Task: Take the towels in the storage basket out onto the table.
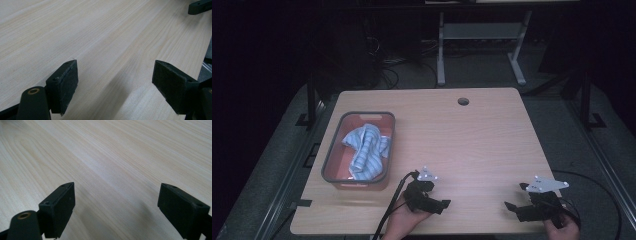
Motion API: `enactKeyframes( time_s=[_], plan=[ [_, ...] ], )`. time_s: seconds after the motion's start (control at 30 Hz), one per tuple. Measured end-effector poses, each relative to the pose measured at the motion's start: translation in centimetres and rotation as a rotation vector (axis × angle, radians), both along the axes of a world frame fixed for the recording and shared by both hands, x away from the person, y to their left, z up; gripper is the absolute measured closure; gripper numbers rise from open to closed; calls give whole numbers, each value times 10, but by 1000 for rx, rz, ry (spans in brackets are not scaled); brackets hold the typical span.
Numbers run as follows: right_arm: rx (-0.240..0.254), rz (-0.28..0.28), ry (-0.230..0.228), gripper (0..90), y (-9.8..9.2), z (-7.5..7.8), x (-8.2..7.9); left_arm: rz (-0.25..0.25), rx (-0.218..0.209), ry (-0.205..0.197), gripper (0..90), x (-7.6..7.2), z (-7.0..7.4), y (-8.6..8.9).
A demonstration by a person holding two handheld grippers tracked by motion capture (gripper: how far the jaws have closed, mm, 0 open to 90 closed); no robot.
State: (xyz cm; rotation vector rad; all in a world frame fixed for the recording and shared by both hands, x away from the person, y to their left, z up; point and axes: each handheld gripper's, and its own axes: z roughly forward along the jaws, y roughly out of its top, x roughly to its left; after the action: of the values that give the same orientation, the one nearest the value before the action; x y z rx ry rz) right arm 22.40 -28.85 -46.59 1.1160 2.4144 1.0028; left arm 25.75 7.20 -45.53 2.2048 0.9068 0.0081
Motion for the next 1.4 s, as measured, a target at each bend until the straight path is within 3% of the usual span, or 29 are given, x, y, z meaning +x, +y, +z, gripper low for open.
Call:
enactKeyframes(
  time_s=[0.73,0.93,1.07,1.2,1.4],
  plan=[
    [-2,16,-10,138,7,2,0,3,-39,1,208,2,5,3],
    [-1,23,-20,138,7,3,-2,4,-59,5,209,9,13,0],
    [0,12,-20,138,8,4,-4,-7,-22,-2,208,18,25,-1],
    [7,3,-18,138,5,5,-4,13,-15,-17,209,27,36,3],
    [12,-1,-18,138,4,5,-3,-2,-8,-17,209,38,48,7]
  ],
)
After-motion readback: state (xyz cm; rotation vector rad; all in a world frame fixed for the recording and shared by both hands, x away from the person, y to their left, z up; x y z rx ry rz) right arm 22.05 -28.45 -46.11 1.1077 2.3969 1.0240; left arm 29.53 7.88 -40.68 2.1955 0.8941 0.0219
